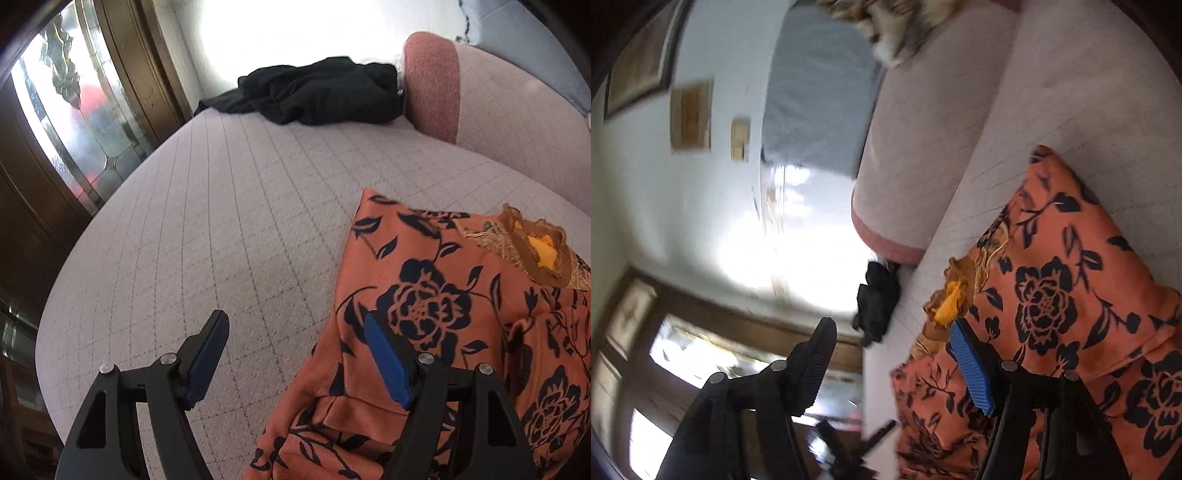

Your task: Fold small clothes

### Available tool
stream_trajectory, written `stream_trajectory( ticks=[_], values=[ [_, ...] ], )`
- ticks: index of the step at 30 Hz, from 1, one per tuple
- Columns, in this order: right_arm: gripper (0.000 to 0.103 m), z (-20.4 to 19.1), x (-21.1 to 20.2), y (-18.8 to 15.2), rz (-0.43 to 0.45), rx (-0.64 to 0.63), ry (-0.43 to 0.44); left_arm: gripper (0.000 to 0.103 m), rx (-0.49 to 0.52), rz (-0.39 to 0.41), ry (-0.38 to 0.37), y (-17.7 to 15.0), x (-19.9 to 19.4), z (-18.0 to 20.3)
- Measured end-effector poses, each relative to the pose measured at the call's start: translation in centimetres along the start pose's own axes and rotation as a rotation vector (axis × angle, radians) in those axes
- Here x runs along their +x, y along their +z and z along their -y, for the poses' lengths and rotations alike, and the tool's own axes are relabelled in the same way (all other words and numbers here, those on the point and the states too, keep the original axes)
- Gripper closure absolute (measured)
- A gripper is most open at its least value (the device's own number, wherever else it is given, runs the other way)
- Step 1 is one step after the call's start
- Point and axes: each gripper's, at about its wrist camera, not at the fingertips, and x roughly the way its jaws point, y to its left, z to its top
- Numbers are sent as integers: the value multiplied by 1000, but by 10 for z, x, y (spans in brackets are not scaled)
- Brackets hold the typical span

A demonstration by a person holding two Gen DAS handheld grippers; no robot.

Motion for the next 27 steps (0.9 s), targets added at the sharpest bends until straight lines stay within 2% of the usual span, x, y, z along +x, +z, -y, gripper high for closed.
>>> stream_trajectory(
  ticks=[2, 3, 7, 11, 15, 16, 17, 19, 21, 23, 26, 27],
  values=[
    [35, -40, 30, -23, -95, -253, -146, 26, 13, 15, 20, 0, -2, 1],
    [35, -54, 43, -37, -143, -357, -204, 26, 14, -3, 32, -1, 3, -1],
    [35, -79, 89, -104, -332, -614, -313, 26, -41, -134, 45, -5, 32, -15],
    [34, -90, 130, -146, -372, -743, -424, 26, -78, -138, 24, -5, 32, -29],
    [34, -71, 171, -166, -413, -788, -600, 26, -62, -168, 43, -10, 43, -32],
    [45, -64, 177, -168, -413, -796, -647, 26, -54, -166, 45, -11, 45, -31],
    [56, -61, 177, -167, -403, -814, -684, 26, -49, -157, 50, -12, 44, -30],
    [92, -62, 168, -154, -388, -811, -688, 27, -50, -159, 46, -10, 43, -31],
    [92, -60, 149, -130, -355, -755, -684, 27, -66, -163, 37, -7, 45, -33],
    [92, -58, 121, -99, -267, -713, -721, 27, -80, -159, 34, -7, 42, -36],
    [92, -38, 74, -42, -117, -605, -819, 27, -79, -94, 70, -3, 28, -41],
    [88, -27, 56, -24, -70, -546, -830, 27, -76, -67, 84, -2, 22, -41]
  ],
)
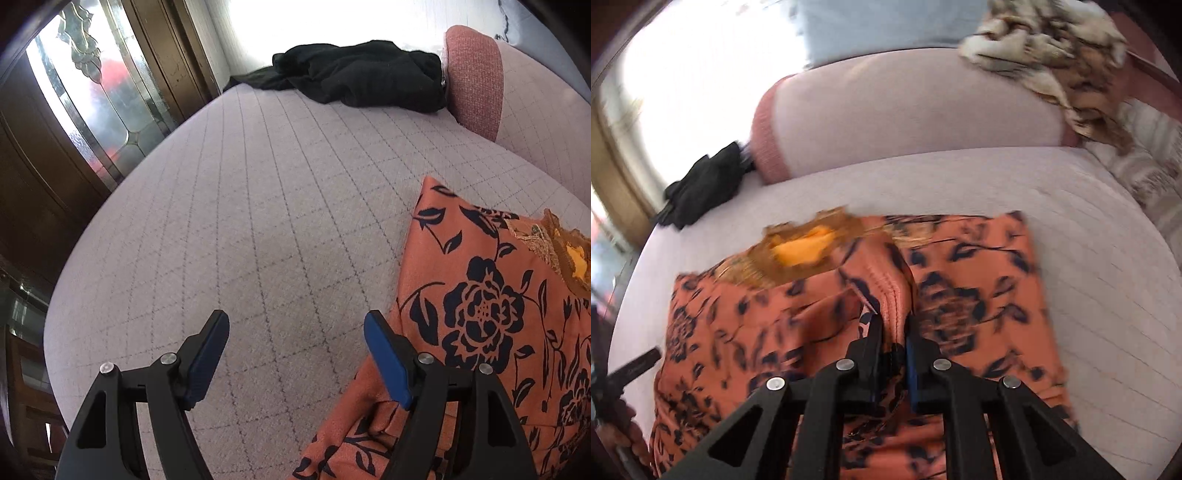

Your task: Fold small clothes

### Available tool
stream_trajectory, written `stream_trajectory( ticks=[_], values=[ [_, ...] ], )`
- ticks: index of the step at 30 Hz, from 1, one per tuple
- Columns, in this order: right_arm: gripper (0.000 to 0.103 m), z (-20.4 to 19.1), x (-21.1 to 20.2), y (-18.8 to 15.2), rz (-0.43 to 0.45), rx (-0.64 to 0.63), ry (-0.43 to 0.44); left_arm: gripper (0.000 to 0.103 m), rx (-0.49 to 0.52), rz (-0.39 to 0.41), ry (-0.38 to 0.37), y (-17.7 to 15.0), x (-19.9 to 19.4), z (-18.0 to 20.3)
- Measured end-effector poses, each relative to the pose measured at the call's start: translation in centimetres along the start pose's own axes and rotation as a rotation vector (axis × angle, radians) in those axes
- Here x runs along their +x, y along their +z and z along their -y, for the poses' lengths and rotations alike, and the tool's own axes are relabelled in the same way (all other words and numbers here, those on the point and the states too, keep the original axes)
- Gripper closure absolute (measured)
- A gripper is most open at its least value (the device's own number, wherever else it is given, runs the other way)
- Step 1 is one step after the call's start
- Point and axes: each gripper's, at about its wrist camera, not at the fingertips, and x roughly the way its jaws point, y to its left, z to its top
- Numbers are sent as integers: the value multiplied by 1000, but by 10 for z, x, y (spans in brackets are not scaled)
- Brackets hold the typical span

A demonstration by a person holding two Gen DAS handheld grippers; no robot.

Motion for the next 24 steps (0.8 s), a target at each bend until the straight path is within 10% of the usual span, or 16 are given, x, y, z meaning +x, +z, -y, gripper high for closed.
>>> stream_trajectory(
  ticks=[4, 8, 12, 16, 22, 24],
  values=[
    [78, 90, -9, -2, 34, 311, 68, 27, -3, 113, -25, 2, -26, 4],
    [53, 104, -16, -7, 99, 339, 130, 27, 71, 178, -98, -2, -39, 27],
    [52, 80, -10, -8, 59, 222, 277, 27, 181, 114, -110, -10, -26, 62],
    [64, 70, 41, -20, -178, 167, 129, 24, 246, 57, -56, -16, -8, 76],
    [66, 59, 5, 1, 34, 121, 204, 24, 208, 93, -107, -9, -19, 72],
    [66, 50, 21, 1, -27, 104, 261, 24, 235, 90, -138, -12, -19, 80]
  ],
)
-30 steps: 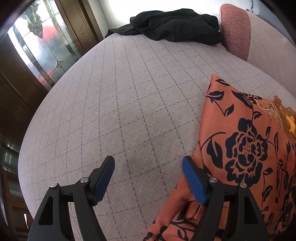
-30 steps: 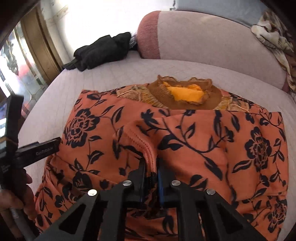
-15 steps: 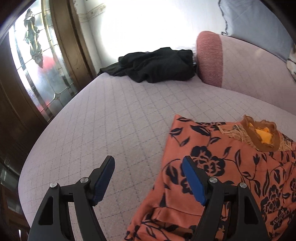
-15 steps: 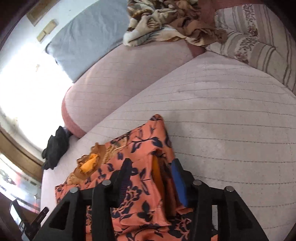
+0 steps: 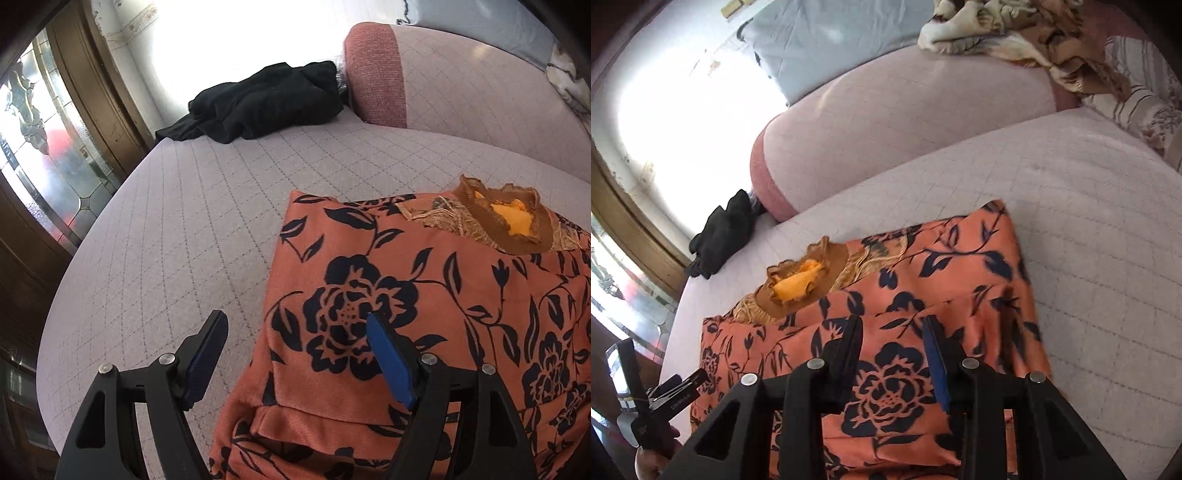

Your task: Fold small clothes

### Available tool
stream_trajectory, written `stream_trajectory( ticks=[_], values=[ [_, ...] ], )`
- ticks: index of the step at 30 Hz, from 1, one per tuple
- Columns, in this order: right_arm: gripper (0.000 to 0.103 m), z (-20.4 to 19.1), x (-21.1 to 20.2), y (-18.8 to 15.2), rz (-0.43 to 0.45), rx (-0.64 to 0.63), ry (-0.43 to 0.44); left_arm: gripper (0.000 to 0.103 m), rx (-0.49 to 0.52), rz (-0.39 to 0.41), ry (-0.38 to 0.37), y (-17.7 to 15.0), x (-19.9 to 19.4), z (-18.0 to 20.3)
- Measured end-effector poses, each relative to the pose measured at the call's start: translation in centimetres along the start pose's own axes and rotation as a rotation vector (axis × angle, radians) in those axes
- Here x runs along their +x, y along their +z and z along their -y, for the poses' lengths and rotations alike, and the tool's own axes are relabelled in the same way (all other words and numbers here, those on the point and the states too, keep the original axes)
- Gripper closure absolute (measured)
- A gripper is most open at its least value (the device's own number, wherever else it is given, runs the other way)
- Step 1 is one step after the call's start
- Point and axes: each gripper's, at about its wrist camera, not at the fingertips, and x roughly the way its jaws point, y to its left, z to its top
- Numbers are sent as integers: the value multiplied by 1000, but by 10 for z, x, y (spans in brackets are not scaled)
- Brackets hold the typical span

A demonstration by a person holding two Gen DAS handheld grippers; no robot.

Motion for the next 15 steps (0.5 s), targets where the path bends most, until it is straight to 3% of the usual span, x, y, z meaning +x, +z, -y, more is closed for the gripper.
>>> stream_trajectory(
  ticks=[2, 5, 8, 10, 11, 13, 15],
  values=[
    [65, 4, 32, -9, -137, 12, -15, 24, 40, -44, 10, -3, 9, 9],
    [65, -7, 20, -7, -89, -33, -30, 24, 36, -38, 15, -4, 6, 10],
    [61, -17, 4, -9, -32, -60, 64, 22, 24, -1, -16, -6, -4, 11],
    [35, -22, 18, -17, -100, -69, 38, 22, 75, -51, 14, -10, 8, 19],
    [35, -27, 32, -26, -153, -86, 20, 21, 81, -48, 19, -13, 10, 21],
    [36, -38, 24, -33, -94, -169, -26, 22, 65, -46, 6, -9, 4, 19],
    [36, -44, 15, -35, -83, -183, -10, 22, 10, -48, -65, -5, -3, 9]
  ],
)
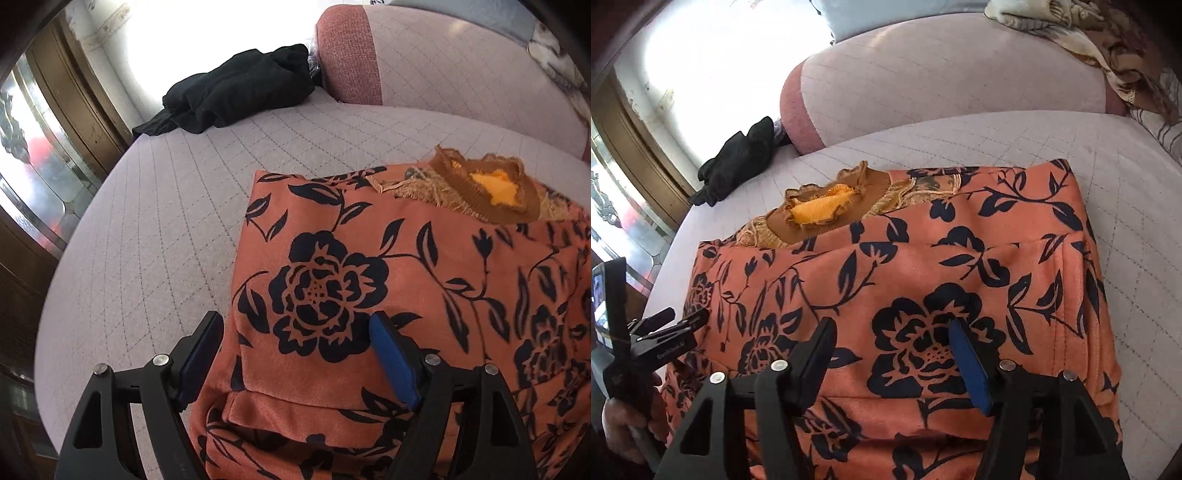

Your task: Fold small clothes

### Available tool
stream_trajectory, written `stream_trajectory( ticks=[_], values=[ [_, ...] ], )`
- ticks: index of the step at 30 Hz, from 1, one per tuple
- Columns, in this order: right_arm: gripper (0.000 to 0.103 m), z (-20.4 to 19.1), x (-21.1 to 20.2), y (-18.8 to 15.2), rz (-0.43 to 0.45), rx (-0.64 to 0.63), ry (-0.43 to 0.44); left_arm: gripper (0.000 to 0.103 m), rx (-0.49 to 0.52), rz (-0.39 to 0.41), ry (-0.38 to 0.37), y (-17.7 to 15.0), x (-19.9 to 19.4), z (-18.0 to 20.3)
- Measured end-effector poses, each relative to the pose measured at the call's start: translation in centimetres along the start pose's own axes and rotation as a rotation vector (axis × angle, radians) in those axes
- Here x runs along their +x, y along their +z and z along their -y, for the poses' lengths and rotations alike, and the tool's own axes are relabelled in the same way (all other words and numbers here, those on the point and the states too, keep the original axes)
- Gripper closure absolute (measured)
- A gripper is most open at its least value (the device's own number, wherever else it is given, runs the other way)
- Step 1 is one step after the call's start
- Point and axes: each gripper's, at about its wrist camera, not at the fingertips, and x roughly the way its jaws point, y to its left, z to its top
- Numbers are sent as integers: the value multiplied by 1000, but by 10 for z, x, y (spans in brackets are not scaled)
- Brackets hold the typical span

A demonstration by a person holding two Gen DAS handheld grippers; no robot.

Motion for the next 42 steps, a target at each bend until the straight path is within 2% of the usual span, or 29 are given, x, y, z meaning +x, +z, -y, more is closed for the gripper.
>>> stream_trajectory(
  ticks=[1, 3, 5, 6, 9, 10, 13, 16, 19, 20, 21, 22, 23, 24, 26, 29, 31, 32, 33, 35, 40, 41, 42],
  values=[
    [36, 0, -5, -3, 13, 8, 23, 22, -36, 12, -19, 0, -4, -6],
    [37, 0, 1, -12, -50, -11, -16, 22, -53, 10, 27, -7, -5, -12],
    [40, -6, -1, -22, -41, -72, -71, 21, -17, -61, 59, -23, 5, -11],
    [40, -10, -10, -25, -44, -74, -83, 21, -33, -50, 33, -32, 0, -14],
    [40, -11, -43, -39, -29, -11, -15, 21, -100, -38, -54, -51, -31, -33],
    [40, -10, -60, -47, -2, 11, 0, 21, -121, -15, -69, -63, -44, -41],
    [39, 10, -98, -69, 40, 68, -1, 21, -176, 12, -45, -108, -75, -73],
    [39, 35, -130, -87, 40, 126, 0, 21, -235, 1, -44, -149, -94, -108],
    [39, 63, -152, -111, 12, 195, 14, 23, -280, -2, -89, -187, -114, -135],
    [39, 72, -158, -120, 4, 216, 14, 34, -291, -4, -111, -197, -120, -139],
    [39, 80, -161, -128, -7, 235, 13, 52, -307, -15, -142, -206, -123, -145],
    [39, 87, -166, -137, -20, 254, 14, 60, -328, -35, -181, -214, -126, -150],
    [39, 93, -172, -145, -29, 270, 19, 67, -347, -60, -216, -220, -127, -153],
    [39, 98, -177, -152, -31, 283, 25, 68, -363, -82, -245, -226, -128, -155],
    [39, 105, -184, -163, -34, 301, 36, 73, -382, -107, -260, -236, -132, -154],
    [39, 108, -196, -171, -20, 314, 48, 71, -361, -133, -256, -238, -135, -148],
    [38, 108, -200, -174, -19, 318, 51, 64, -344, -192, -252, -240, -132, -143],
    [38, 106, -201, -176, -24, 316, 47, 54, -347, -207, -250, -242, -132, -142],
    [38, 105, -202, -178, -30, 314, 41, 37, -347, -228, -238, -244, -130, -141],
    [38, 104, -201, -181, -54, 317, 26, 31, -339, -279, -232, -247, -125, -139],
    [38, 105, -190, -190, -166, 352, -1, 31, -332, -348, -299, -255, -117, -132],
    [38, 106, -186, -192, -194, 357, -10, 40, -330, -346, -302, -256, -116, -131],
    [38, 105, -184, -193, -214, 361, -15, 58, -318, -348, -298, -257, -115, -129]
  ],
)
